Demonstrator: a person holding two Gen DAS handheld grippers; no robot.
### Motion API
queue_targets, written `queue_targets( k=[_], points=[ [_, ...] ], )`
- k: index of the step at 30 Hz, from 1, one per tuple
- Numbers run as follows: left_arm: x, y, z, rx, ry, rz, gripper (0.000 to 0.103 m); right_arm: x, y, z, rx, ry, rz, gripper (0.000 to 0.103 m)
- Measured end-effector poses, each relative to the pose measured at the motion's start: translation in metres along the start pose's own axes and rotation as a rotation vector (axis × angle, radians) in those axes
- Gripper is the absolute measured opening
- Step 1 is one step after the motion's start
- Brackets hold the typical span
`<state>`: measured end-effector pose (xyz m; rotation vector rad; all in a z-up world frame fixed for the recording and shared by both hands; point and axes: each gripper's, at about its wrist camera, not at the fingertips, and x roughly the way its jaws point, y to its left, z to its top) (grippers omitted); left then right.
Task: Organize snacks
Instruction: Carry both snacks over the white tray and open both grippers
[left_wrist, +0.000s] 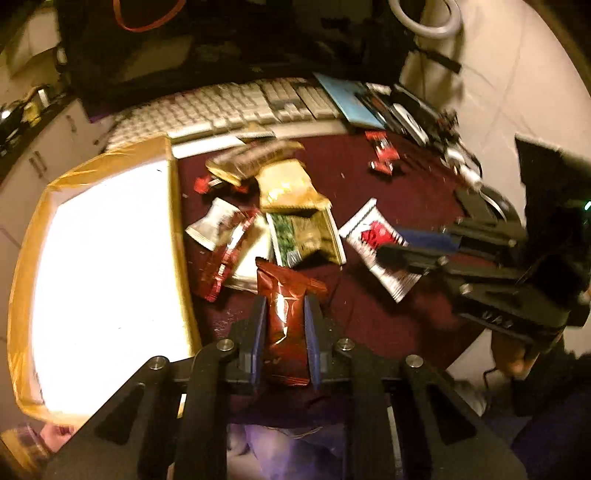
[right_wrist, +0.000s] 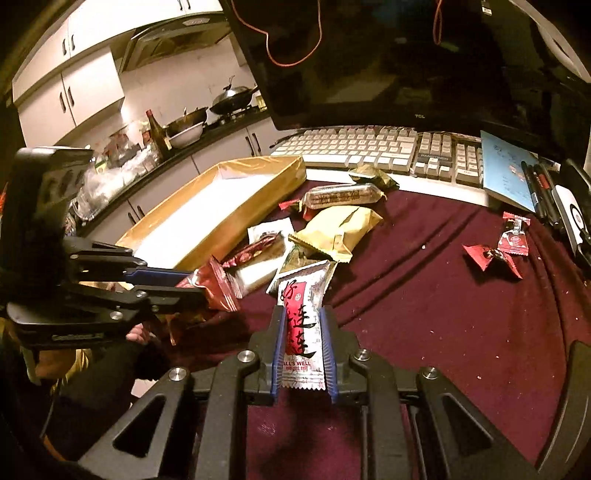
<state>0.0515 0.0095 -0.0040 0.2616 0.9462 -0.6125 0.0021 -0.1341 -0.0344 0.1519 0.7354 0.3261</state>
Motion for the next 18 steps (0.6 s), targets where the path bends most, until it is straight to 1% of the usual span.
queue_targets(
  k=[3, 5, 7, 8, 11, 12, 14, 18],
  points=[
    [-0.020, 0.013, 0.001, -0.108, -0.057, 0.027, 0.017, 0.000, 0.004, 0.006, 0.015, -0.005, 0.008, 0.018],
    [-0.029, 0.033, 0.001, -0.205, -0.084, 0.059, 0.017, 0.000, 0.012, 0.015, 0.021, -0.012, 0.045, 0.018],
    [-0.039, 0.051, -0.003, -0.262, -0.127, 0.202, 0.017, 0.005, 0.021, 0.024, 0.016, -0.010, 0.078, 0.018],
    [-0.040, 0.060, -0.005, -0.294, -0.129, 0.265, 0.017, 0.010, 0.030, 0.031, 0.004, -0.004, 0.105, 0.018],
    [-0.039, 0.088, -0.014, -0.375, -0.115, 0.379, 0.017, 0.025, 0.055, 0.046, -0.023, 0.011, 0.162, 0.018],
    [-0.038, 0.094, -0.017, -0.386, -0.108, 0.400, 0.017, 0.033, 0.065, 0.051, -0.038, 0.021, 0.180, 0.018],
    [-0.029, 0.108, -0.024, -0.396, -0.084, 0.468, 0.017, 0.047, 0.083, 0.059, -0.057, 0.035, 0.205, 0.018],
    [-0.018, 0.125, -0.034, -0.432, -0.053, 0.472, 0.017, 0.077, 0.112, 0.071, -0.073, 0.076, 0.250, 0.018]
  ],
)
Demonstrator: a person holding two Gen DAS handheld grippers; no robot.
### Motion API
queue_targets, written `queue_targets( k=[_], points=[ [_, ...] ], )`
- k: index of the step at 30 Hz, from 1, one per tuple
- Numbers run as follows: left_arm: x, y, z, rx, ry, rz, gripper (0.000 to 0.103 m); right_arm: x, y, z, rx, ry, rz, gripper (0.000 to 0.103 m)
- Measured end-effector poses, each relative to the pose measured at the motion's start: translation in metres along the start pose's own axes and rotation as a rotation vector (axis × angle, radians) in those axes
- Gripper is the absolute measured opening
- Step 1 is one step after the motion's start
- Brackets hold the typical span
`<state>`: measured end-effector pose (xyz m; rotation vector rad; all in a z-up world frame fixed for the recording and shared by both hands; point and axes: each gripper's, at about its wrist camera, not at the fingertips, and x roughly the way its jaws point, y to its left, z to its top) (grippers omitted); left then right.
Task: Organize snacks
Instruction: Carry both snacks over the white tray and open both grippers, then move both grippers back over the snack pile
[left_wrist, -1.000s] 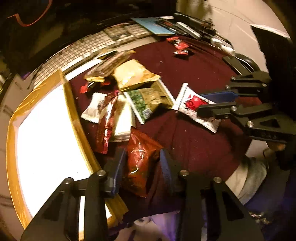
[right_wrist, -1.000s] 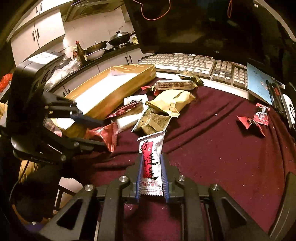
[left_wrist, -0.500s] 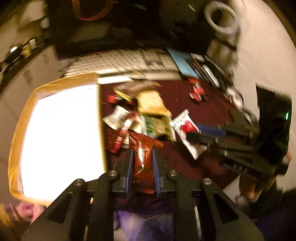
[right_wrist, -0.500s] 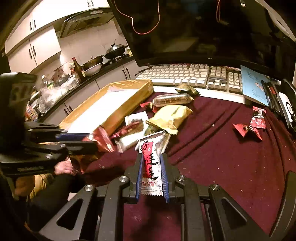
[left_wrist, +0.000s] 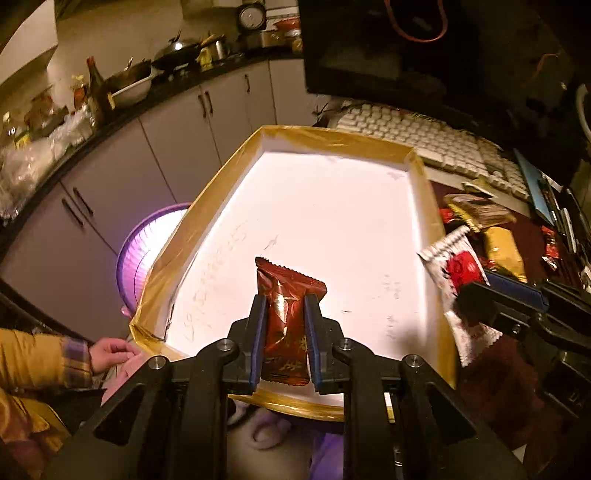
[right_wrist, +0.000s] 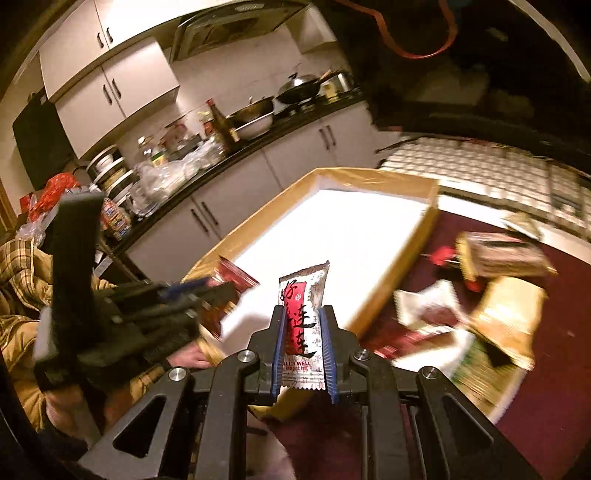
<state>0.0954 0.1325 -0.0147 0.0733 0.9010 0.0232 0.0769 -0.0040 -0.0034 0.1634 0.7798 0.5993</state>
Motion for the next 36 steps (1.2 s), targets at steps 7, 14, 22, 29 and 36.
queue_targets(
  k=[7, 14, 22, 29, 36],
  points=[
    [0.019, 0.009, 0.001, -0.016, 0.023, 0.020, 0.017, 0.038, 0.014, 0.012, -0.034, 0.038, -0.024, 0.018],
    [0.028, 0.013, -0.002, -0.019, 0.046, 0.052, 0.017, 0.062, 0.017, 0.001, -0.068, 0.069, -0.097, 0.018],
    [0.025, 0.009, -0.006, -0.007, 0.031, 0.059, 0.020, 0.070, 0.021, -0.005, -0.108, 0.087, -0.141, 0.019],
    [0.018, 0.005, -0.007, 0.002, 0.005, 0.042, 0.054, 0.050, 0.015, -0.006, -0.071, 0.046, -0.097, 0.051],
    [0.004, 0.001, -0.009, -0.021, -0.050, -0.006, 0.077, -0.018, -0.017, -0.018, 0.026, -0.081, -0.066, 0.066]
  ],
)
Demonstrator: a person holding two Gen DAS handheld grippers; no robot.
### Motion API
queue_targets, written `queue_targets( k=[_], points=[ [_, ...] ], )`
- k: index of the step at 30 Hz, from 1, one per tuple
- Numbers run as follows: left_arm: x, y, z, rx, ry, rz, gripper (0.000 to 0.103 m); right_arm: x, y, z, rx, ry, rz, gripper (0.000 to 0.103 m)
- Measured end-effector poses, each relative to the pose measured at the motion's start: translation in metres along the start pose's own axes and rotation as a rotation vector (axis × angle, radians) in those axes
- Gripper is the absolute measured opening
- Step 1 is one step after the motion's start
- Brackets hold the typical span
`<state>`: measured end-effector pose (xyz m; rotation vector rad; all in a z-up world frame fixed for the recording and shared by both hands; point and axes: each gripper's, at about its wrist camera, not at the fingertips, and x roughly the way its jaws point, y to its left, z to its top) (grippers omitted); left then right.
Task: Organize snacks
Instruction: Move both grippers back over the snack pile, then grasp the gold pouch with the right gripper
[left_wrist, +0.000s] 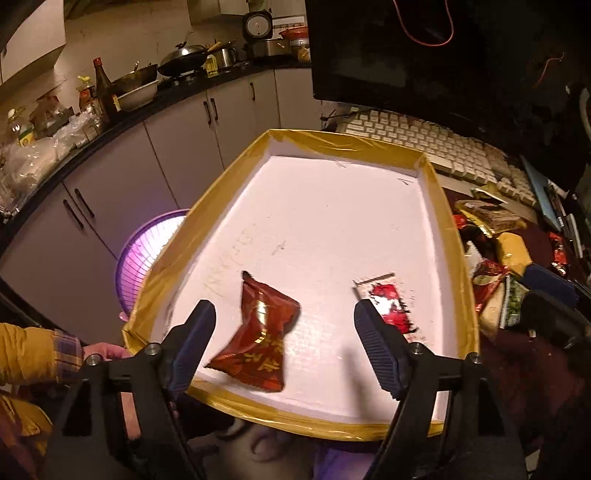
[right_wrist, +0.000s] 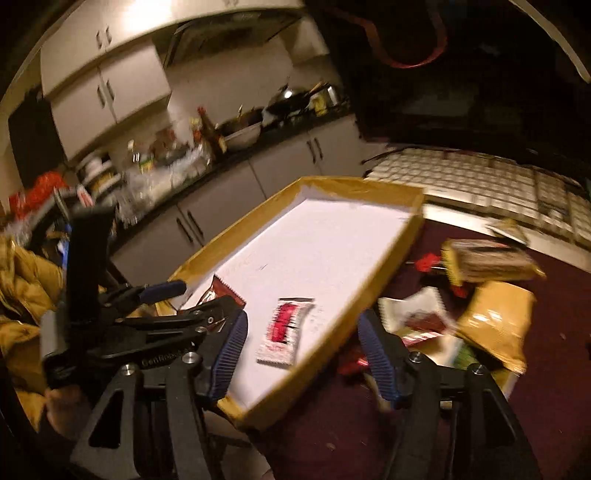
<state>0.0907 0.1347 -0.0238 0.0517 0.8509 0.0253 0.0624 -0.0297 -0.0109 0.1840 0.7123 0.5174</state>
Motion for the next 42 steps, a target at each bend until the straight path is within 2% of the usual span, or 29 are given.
queue_targets(
  k=[4, 5, 9, 14, 20, 23, 30, 37, 39, 40, 42],
  points=[
    [-0.014, -0.003, 0.000, -0.049, -0.011, -0.060, 0.077, -0.030, -0.035, -0.006, 0.085, -0.026, -0.021, 0.067],
    [-0.024, -0.007, 0.000, -0.054, -0.038, -0.078, 0.077, -0.039, -0.047, -0.008, 0.118, -0.032, -0.044, 0.069],
    [-0.050, -0.038, 0.001, 0.018, -0.096, -0.086, 0.079, -0.057, -0.082, -0.018, 0.218, -0.040, -0.084, 0.071],
    [-0.056, -0.073, -0.003, 0.105, -0.083, -0.112, 0.079, -0.059, -0.108, -0.031, 0.290, -0.014, -0.107, 0.071],
    [-0.052, -0.092, -0.009, 0.120, -0.041, -0.173, 0.079, -0.052, -0.123, -0.024, 0.346, 0.003, -0.094, 0.071],
    [-0.055, -0.102, -0.011, 0.151, -0.060, -0.138, 0.079, -0.036, -0.129, -0.009, 0.370, 0.037, -0.131, 0.071],
    [-0.057, -0.103, -0.015, 0.185, -0.067, -0.046, 0.079, 0.007, -0.134, 0.025, 0.386, 0.098, -0.212, 0.071],
    [-0.053, -0.095, -0.013, 0.168, -0.057, -0.044, 0.079, 0.046, -0.121, 0.032, 0.290, 0.174, -0.429, 0.068],
    [-0.053, -0.095, -0.012, 0.169, -0.059, -0.047, 0.079, 0.053, -0.120, 0.025, 0.275, 0.196, -0.456, 0.059],
    [-0.054, -0.095, -0.012, 0.167, -0.060, -0.057, 0.079, 0.052, -0.120, 0.024, 0.258, 0.184, -0.467, 0.058],
    [-0.055, -0.096, -0.012, 0.171, -0.057, -0.074, 0.079, 0.048, -0.120, 0.020, 0.241, 0.179, -0.449, 0.049]
  ],
)
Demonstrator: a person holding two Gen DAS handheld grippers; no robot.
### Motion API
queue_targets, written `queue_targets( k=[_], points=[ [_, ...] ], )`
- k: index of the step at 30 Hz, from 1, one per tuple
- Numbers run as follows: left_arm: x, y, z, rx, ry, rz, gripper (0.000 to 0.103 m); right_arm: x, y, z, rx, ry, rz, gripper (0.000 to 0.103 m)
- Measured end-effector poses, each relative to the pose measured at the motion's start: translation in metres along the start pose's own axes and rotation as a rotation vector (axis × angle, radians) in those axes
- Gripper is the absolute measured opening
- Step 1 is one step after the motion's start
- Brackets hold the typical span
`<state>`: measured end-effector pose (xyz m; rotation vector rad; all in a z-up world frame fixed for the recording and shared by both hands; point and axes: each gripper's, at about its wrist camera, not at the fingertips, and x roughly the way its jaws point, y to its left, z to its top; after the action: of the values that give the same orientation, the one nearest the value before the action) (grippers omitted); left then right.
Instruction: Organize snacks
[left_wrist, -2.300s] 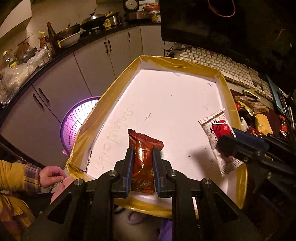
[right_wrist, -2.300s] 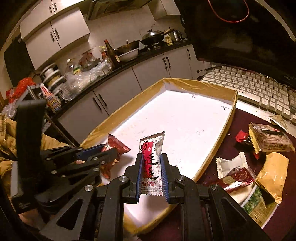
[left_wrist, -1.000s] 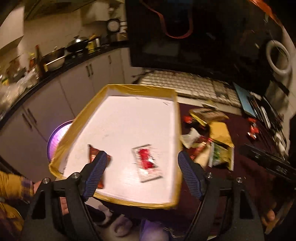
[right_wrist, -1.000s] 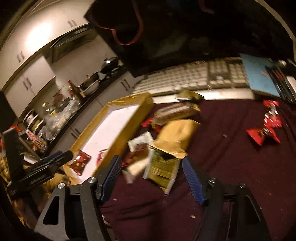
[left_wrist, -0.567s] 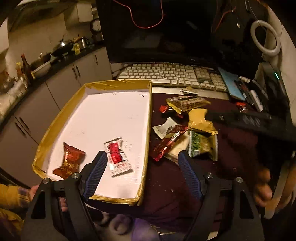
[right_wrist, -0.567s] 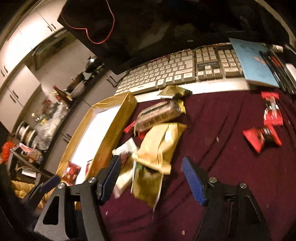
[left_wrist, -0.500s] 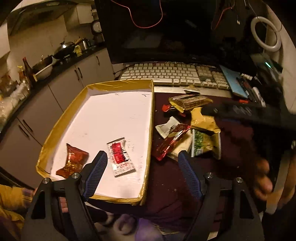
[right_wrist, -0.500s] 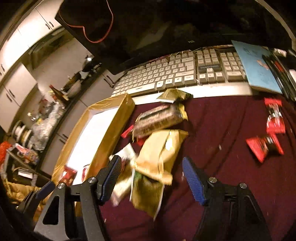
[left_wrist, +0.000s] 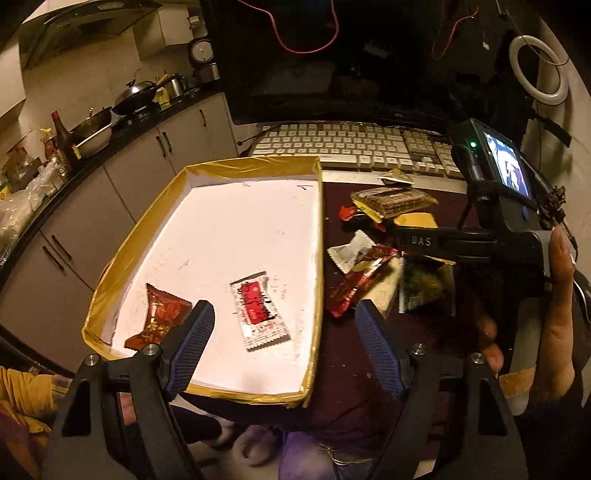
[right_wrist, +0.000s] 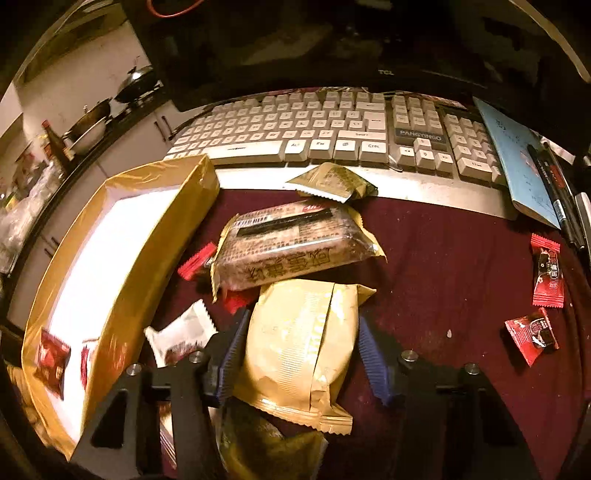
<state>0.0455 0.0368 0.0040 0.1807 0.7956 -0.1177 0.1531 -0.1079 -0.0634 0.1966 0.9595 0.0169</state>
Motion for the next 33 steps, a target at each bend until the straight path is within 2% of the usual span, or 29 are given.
queue_targets(
  k=[2, 5, 10, 14, 16, 19, 21, 25, 27, 30, 31, 32, 33],
  points=[
    [-0.001, -0.003, 0.000, 0.012, -0.001, -0.014, 0.079, -0.005, -0.009, -0.003, 0.007, -0.002, 0.042, 0.048],
    [-0.001, -0.009, -0.002, 0.025, -0.004, -0.036, 0.079, -0.017, -0.027, -0.007, 0.043, -0.025, 0.151, 0.046],
    [-0.003, -0.023, 0.000, 0.037, -0.002, -0.058, 0.079, -0.041, -0.047, -0.014, 0.079, -0.087, 0.217, 0.046],
    [-0.001, -0.038, 0.000, 0.014, 0.024, -0.161, 0.079, -0.059, -0.068, -0.030, 0.127, -0.136, 0.250, 0.046],
    [0.004, -0.045, 0.001, -0.017, 0.045, -0.241, 0.079, -0.062, -0.077, -0.033, 0.140, -0.157, 0.234, 0.046],
    [0.017, -0.059, 0.006, -0.050, 0.084, -0.317, 0.079, -0.067, -0.090, -0.040, 0.153, -0.183, 0.196, 0.046],
    [0.026, -0.068, 0.010, -0.065, 0.106, -0.322, 0.079, -0.070, -0.099, -0.043, 0.177, -0.202, 0.179, 0.046],
    [0.049, -0.086, 0.017, -0.061, 0.129, -0.287, 0.078, -0.073, -0.109, -0.047, 0.215, -0.241, 0.203, 0.046],
    [0.055, -0.094, 0.018, -0.035, 0.129, -0.271, 0.068, -0.075, -0.110, -0.048, 0.222, -0.257, 0.209, 0.046],
    [0.058, -0.101, 0.016, -0.026, 0.097, -0.243, 0.064, -0.078, -0.110, -0.050, 0.215, -0.271, 0.212, 0.046],
    [0.062, -0.103, 0.015, -0.025, 0.102, -0.252, 0.063, -0.078, -0.108, -0.050, 0.208, -0.274, 0.211, 0.046],
    [0.066, -0.105, 0.014, -0.020, 0.117, -0.251, 0.055, -0.078, -0.106, -0.050, 0.199, -0.274, 0.208, 0.046],
    [0.070, -0.106, 0.013, -0.014, 0.130, -0.245, 0.053, -0.078, -0.104, -0.050, 0.189, -0.275, 0.202, 0.046]
  ],
)
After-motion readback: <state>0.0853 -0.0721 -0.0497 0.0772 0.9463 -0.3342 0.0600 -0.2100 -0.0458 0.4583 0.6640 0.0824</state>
